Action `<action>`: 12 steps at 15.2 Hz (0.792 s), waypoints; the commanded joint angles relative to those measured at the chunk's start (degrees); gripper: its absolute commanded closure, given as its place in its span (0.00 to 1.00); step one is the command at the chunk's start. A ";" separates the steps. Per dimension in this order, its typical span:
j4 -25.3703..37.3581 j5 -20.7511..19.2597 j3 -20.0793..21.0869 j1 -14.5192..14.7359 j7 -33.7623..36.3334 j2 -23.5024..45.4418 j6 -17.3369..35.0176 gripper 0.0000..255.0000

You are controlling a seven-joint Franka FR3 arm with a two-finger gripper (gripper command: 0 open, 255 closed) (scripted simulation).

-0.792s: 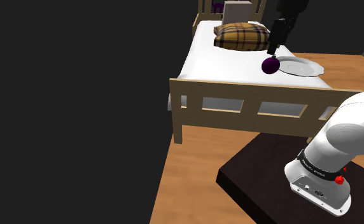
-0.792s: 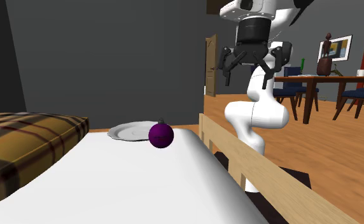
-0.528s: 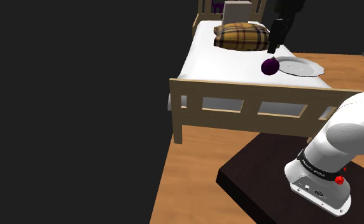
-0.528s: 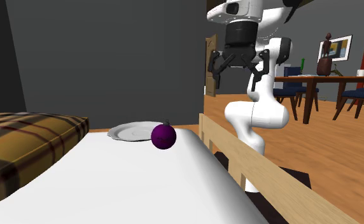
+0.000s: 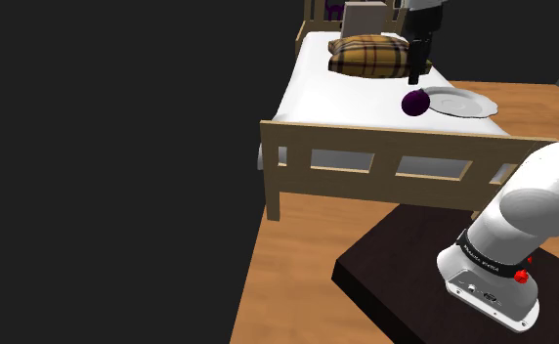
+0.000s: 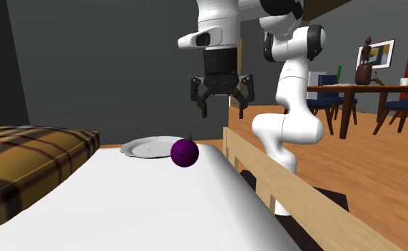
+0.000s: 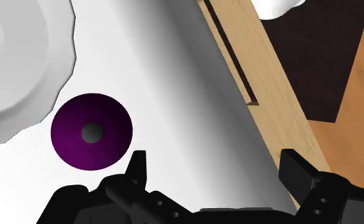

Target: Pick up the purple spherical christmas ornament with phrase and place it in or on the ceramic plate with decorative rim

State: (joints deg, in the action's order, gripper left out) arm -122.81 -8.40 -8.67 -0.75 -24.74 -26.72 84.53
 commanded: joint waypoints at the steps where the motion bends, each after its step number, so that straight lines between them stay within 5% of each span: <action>1: 2.57 -0.70 -1.57 -0.01 -3.36 4.96 -0.23 0.00; 10: 16.78 -3.25 -7.36 -2.21 -19.44 28.25 -1.87 0.00; 12: 16.40 -3.43 -7.49 -2.45 -19.97 28.92 -1.23 0.00</action>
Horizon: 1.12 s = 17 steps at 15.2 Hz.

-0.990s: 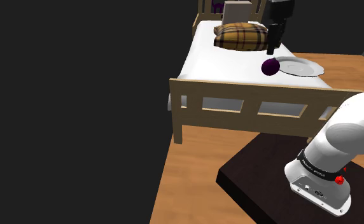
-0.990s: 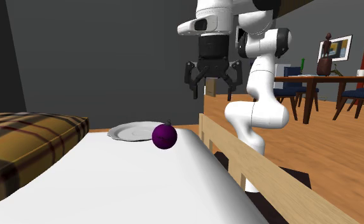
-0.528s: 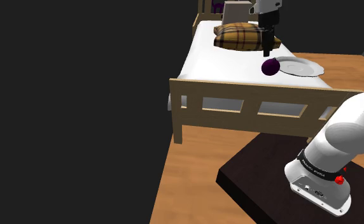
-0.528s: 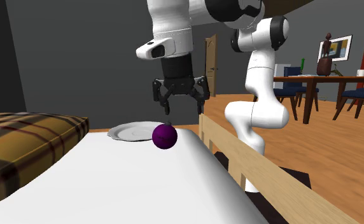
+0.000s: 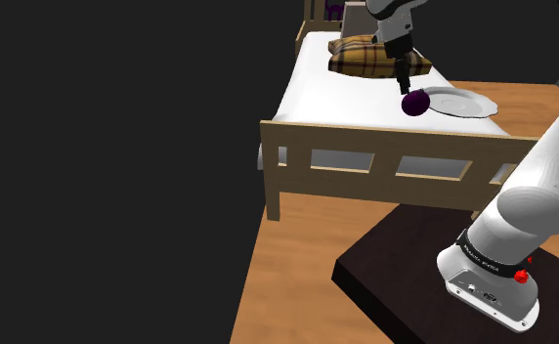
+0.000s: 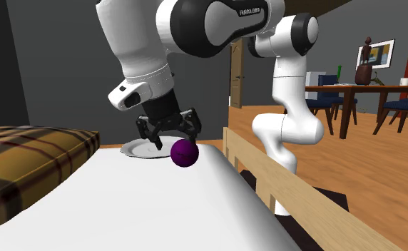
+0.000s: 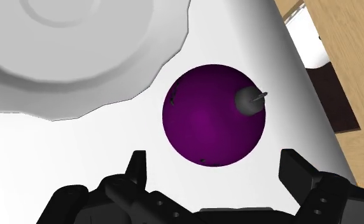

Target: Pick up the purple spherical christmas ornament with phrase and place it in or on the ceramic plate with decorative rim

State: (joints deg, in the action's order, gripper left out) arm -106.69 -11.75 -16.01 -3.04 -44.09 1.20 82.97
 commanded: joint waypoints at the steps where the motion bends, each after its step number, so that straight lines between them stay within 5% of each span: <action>1: -0.77 -0.17 -0.19 -0.21 -0.53 0.69 1.08 0.00; 6: -6.32 -0.74 -0.50 -0.51 -0.07 -0.77 5.22 0.00; 14: -6.32 -0.74 -0.49 -0.52 -0.07 -0.77 5.22 0.00; 15: -6.32 -0.74 -0.49 -0.52 -0.07 -0.77 5.22 1.00; 17: -6.31 -0.75 -0.50 -0.53 -0.09 -0.77 5.21 1.00</action>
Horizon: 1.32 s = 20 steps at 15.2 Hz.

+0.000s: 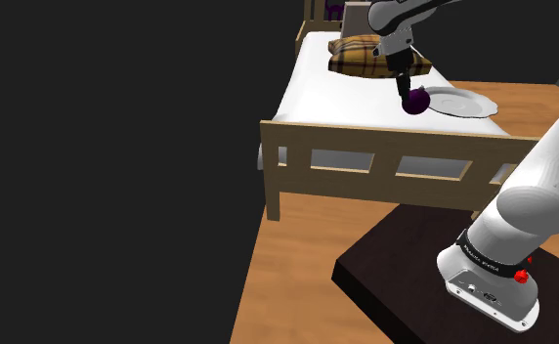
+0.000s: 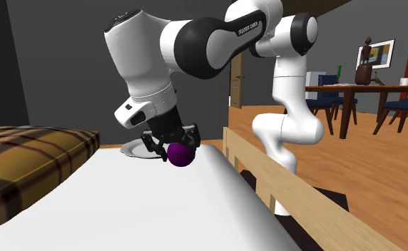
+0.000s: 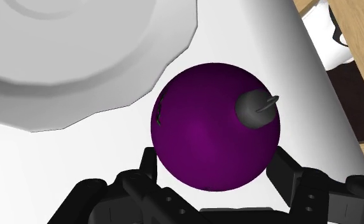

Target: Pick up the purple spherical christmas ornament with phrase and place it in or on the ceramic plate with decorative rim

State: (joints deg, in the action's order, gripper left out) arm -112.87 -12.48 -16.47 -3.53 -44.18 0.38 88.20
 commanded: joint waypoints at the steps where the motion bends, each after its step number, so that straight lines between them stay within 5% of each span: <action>1: -0.07 -0.02 -0.06 -0.05 -0.02 0.10 -0.01 1.00; 7: -0.14 -0.01 -0.03 -0.04 0.02 0.05 0.00 1.00; 20: 8.21 -0.41 0.24 0.22 -1.51 -1.39 -9.64 1.00</action>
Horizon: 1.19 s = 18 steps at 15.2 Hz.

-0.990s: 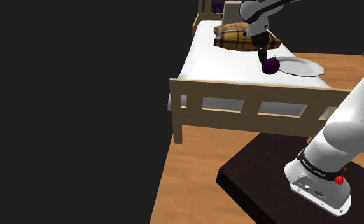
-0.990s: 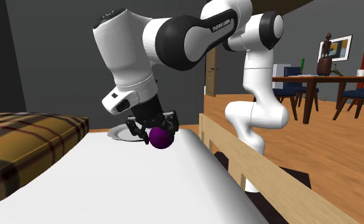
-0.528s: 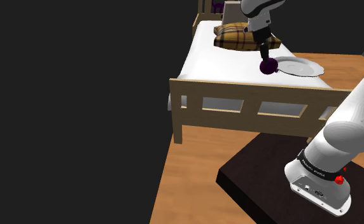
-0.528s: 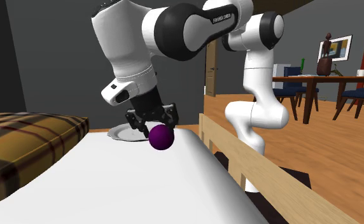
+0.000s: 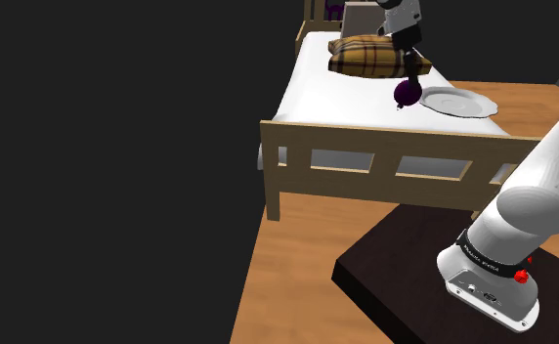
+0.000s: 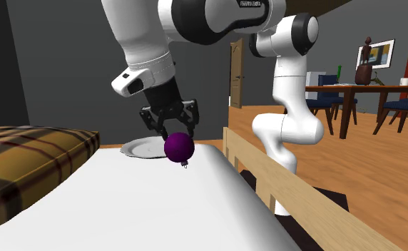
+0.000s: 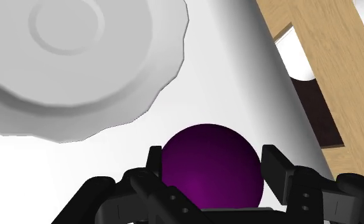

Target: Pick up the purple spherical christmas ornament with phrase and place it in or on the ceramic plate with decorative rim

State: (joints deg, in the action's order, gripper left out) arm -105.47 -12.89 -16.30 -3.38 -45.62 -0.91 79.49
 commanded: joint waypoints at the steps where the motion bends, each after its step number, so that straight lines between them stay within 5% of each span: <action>1: 1.55 -0.03 0.09 0.08 -0.21 -0.12 -1.68 1.00; 4: 3.75 -0.10 0.14 0.12 -0.63 -0.11 -3.83 1.00; 18: 5.74 -5.55 -9.18 -9.28 -18.27 4.31 3.42 1.00</action>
State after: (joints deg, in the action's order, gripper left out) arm -99.72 -18.22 -25.05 -12.18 -63.01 3.18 82.36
